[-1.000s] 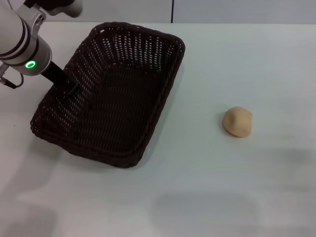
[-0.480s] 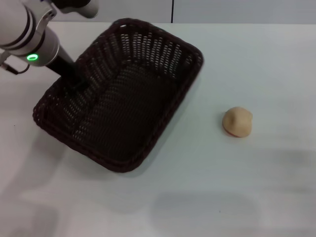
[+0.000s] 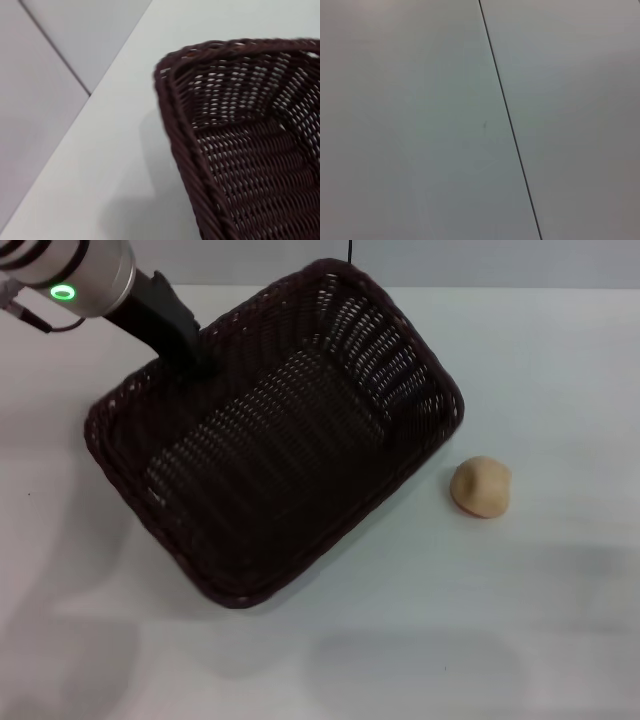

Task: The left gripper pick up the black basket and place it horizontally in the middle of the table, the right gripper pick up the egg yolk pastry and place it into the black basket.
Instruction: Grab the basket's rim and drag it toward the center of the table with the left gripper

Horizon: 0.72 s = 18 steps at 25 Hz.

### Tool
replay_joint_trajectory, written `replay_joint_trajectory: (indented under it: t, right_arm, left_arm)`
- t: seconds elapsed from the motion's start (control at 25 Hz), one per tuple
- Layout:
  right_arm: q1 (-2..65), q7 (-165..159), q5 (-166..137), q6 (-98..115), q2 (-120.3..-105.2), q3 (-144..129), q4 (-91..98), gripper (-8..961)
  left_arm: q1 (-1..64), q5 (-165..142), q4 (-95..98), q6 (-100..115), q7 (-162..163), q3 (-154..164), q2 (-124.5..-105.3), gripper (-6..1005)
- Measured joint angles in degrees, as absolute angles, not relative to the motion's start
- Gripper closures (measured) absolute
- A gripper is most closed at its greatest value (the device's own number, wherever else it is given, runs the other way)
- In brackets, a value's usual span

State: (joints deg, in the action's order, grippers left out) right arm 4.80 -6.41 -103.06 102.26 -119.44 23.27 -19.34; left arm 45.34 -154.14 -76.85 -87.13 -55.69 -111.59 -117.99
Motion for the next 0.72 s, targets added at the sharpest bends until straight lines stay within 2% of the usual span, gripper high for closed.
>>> replay_joint_trajectory:
  t: [0.08,0.44,0.72]
  right_arm:
    - [4.76,-6.41,-103.07,102.52,-119.47,23.23,-19.42,163]
    - [4.64,-6.41,-103.10,103.32,-119.52,22.78,-20.17,166]
    - [4.59,-6.41,-103.10,103.42,-119.48,22.51,-20.26,169]
  left_arm:
    - [45.94,-154.01,-77.10,-87.80,-56.83,-111.92,-117.93,713]
    - [48.15,-151.64,-77.35,-92.26,-62.32,-114.53,-117.86,785]
    - [49.11,-148.62,-78.17,-96.19,-65.69,-116.61,-117.59,787]
